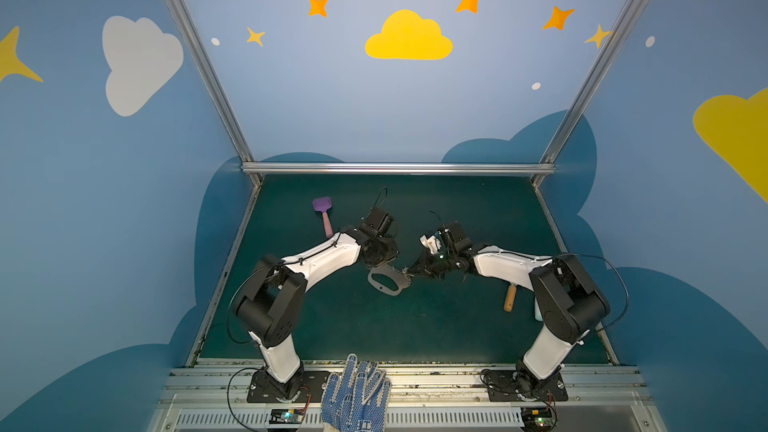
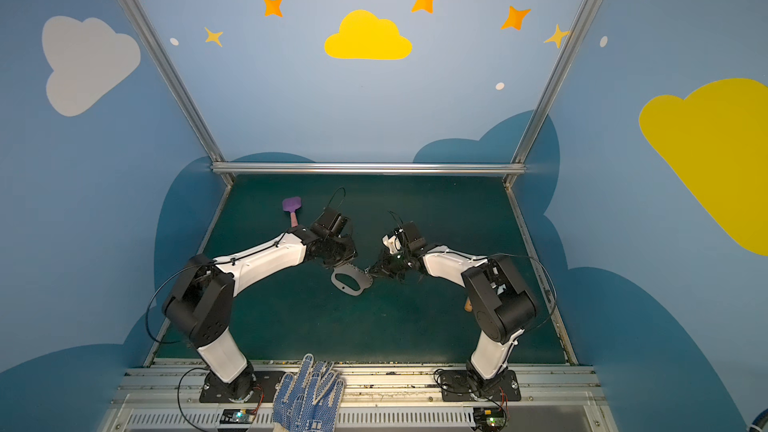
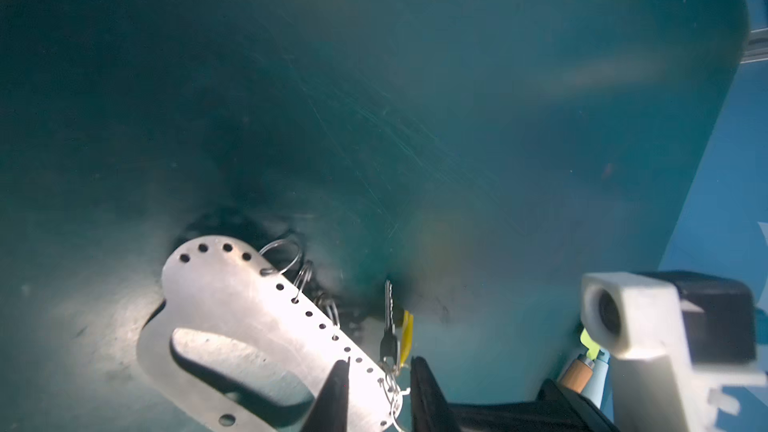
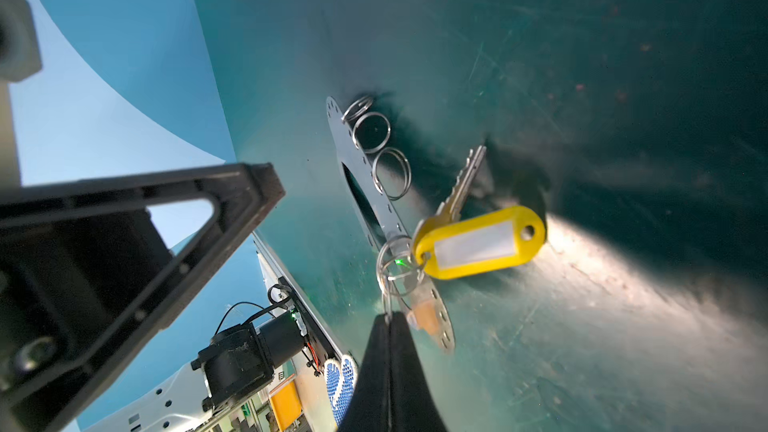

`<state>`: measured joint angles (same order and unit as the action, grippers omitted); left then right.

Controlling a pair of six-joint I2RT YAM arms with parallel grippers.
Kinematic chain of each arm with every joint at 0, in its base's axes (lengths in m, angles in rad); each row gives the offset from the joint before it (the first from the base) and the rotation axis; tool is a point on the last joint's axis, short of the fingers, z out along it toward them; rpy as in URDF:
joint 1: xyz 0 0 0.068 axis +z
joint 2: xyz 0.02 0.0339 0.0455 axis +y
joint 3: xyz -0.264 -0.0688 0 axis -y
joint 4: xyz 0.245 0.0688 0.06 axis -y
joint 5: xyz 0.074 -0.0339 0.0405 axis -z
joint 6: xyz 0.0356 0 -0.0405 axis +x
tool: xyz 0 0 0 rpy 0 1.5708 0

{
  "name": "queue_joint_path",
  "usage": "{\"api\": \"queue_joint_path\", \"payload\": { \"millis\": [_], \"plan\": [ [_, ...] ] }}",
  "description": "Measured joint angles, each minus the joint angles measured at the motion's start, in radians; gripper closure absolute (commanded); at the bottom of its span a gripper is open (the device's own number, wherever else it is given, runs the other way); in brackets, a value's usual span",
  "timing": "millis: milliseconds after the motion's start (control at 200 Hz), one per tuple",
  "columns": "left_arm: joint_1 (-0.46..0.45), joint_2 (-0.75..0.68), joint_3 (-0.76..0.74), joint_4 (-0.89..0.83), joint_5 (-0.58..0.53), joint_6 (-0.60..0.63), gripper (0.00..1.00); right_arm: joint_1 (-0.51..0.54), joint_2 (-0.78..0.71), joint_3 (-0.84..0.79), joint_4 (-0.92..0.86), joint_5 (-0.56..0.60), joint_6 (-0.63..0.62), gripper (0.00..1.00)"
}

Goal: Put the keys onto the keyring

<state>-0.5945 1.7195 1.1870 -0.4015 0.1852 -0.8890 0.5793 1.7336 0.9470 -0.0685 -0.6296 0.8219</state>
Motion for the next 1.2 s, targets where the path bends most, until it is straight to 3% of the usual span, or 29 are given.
{"api": "queue_joint_path", "payload": {
  "millis": [50,370,491,656,986,1202],
  "plan": [
    [0.000,-0.024,-0.026,0.003,0.000,0.002,0.64,0.000,0.000,0.000,0.000,0.000,0.000,1.00],
    [-0.001,-0.189,-0.259,0.026,-0.007,-0.002,0.62,-0.003,0.000,0.000,0.010,-0.004,0.010,1.00],
    [-0.002,-0.231,-0.335,0.067,-0.003,-0.014,0.48,-0.003,-0.003,0.000,0.024,-0.005,0.021,1.00],
    [-0.003,-0.294,-0.455,0.174,0.013,-0.060,0.40,-0.003,-0.029,0.000,0.028,-0.005,0.038,1.00],
    [-0.028,-0.272,-0.499,0.353,0.048,-0.111,0.18,-0.003,-0.037,0.002,0.045,-0.004,0.080,1.00],
    [-0.061,-0.229,-0.527,0.468,0.041,-0.139,0.14,-0.003,-0.042,0.003,0.070,0.001,0.128,1.00]
  ]
}}
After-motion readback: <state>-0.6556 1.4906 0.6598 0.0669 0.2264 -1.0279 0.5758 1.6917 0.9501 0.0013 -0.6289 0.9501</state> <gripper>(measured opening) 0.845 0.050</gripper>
